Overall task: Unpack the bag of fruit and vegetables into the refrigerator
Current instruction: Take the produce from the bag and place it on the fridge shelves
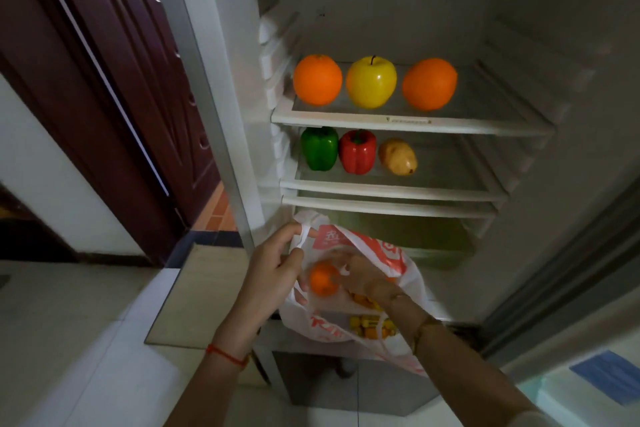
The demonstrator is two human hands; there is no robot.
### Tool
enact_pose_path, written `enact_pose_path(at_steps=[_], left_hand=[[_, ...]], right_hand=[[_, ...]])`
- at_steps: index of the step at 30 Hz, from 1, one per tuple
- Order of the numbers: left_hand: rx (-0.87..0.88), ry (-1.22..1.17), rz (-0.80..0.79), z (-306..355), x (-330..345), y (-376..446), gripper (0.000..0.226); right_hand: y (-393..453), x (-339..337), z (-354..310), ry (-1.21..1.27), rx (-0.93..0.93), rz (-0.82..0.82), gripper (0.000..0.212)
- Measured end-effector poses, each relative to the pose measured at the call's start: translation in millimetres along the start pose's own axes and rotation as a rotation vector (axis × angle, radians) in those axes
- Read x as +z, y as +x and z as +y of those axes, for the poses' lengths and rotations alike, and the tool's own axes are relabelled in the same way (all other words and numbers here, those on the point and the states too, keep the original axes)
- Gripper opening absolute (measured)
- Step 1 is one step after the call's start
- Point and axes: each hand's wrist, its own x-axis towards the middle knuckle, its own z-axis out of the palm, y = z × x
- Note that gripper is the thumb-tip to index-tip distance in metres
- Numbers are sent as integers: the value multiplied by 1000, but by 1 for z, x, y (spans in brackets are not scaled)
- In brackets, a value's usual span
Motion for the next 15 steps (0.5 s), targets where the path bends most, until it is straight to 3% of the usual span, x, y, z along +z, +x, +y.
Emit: enact_pose_path(at_steps=[5, 9, 15], left_hand=[[-23, -25, 8, -2, -4, -3, 36], [-47, -38, 12, -3, -7, -2, 36], [-64, -27, -3, -5, -10, 4, 35]], right_hand=[[27, 24, 5, -171, 48, -64, 39], [42, 36, 2, -139, 152, -29, 43], [51, 52, 0, -56, 197, -151, 36]])
